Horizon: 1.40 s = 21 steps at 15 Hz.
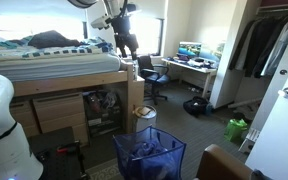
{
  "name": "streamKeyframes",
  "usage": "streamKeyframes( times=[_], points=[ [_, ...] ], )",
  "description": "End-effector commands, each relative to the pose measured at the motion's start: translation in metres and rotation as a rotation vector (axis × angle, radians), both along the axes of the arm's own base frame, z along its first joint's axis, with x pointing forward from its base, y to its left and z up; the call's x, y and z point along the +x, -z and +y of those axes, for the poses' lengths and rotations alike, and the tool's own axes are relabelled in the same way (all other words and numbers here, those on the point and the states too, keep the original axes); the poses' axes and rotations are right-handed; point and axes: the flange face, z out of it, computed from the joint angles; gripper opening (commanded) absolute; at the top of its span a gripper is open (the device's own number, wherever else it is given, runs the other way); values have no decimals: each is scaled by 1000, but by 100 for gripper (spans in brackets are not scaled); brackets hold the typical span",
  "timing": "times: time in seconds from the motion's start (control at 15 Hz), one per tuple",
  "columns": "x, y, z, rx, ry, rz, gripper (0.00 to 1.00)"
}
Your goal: Put the black thing in the laundry hamper
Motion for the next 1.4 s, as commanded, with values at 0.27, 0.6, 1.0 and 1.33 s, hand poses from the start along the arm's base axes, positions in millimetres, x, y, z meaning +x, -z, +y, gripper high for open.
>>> streamKeyframes(
  times=[0.27,0.6,1.0,1.33],
  points=[
    [27,52,-87,97,75,91,100],
    [34,90,-152,216,62,131,100],
    [32,109,-161,255,74,167,100],
    [37,115,-176,267,125,166,100]
  ],
)
